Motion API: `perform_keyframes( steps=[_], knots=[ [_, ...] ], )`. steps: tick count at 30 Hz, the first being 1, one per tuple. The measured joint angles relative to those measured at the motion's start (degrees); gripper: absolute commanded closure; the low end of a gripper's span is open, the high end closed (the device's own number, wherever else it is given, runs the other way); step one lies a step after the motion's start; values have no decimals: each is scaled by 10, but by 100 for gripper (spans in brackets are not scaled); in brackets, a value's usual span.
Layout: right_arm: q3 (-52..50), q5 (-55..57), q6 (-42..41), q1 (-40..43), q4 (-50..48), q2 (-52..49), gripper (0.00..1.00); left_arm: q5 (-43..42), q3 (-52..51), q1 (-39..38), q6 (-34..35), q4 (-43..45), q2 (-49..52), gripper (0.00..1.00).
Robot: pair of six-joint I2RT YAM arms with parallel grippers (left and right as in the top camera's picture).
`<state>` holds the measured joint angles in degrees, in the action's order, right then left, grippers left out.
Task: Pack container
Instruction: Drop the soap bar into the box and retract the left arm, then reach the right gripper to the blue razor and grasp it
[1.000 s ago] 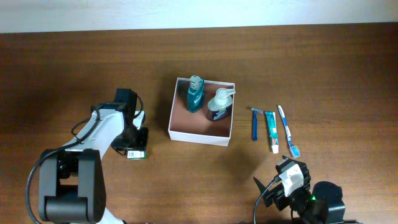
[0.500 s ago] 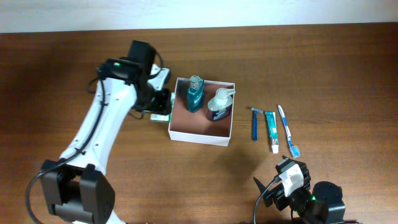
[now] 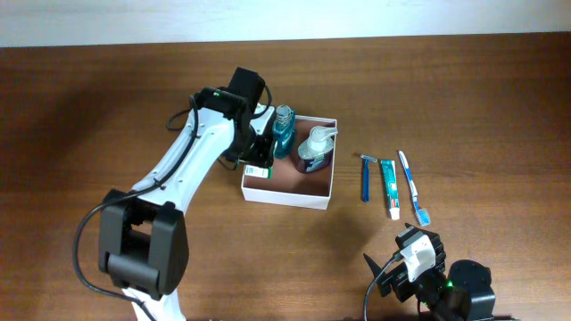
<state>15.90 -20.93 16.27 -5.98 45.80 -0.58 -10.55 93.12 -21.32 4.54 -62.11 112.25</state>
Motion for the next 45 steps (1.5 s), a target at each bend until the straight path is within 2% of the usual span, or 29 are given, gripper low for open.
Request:
perform_keyframes(
  steps=[5, 10, 15, 19, 24, 26, 30, 37, 41, 45],
  knots=[
    [0, 0, 0, 0, 0, 0, 1, -2, 5, -1, 3, -20, 1, 25],
    [0, 0, 0, 0, 0, 0, 1, 1, 65, 2, 3, -106, 1, 25],
    [0, 0, 0, 0, -1, 0, 1, 28, 220, 20, 2, -243, 6, 25],
    [0, 0, 0, 0, 0, 0, 2, 56, 350, 67, 2, -337, 4, 25],
    [0, 0, 0, 0, 0, 0, 1, 76, 379, 121, 2, -344, -45, 23],
    [0, 0, 0, 0, 0, 0, 1, 78, 379, 133, 2, -344, -72, 1],
    [0, 0, 1, 0, 0, 0, 1, 99, 379, 162, 0, -344, -185, 1],
    [0, 72, 15, 0, -5, 0, 1, 163, 389, 169, 0, -345, -373, 1],
    [-1, 66, 17, 0, -92, 0, 1, 172, 391, 169, 0, -346, -433, 1],
    [0, -11, 15, 0, -173, 0, 1, 175, 390, 169, 0, -346, -465, 1]
  ],
)
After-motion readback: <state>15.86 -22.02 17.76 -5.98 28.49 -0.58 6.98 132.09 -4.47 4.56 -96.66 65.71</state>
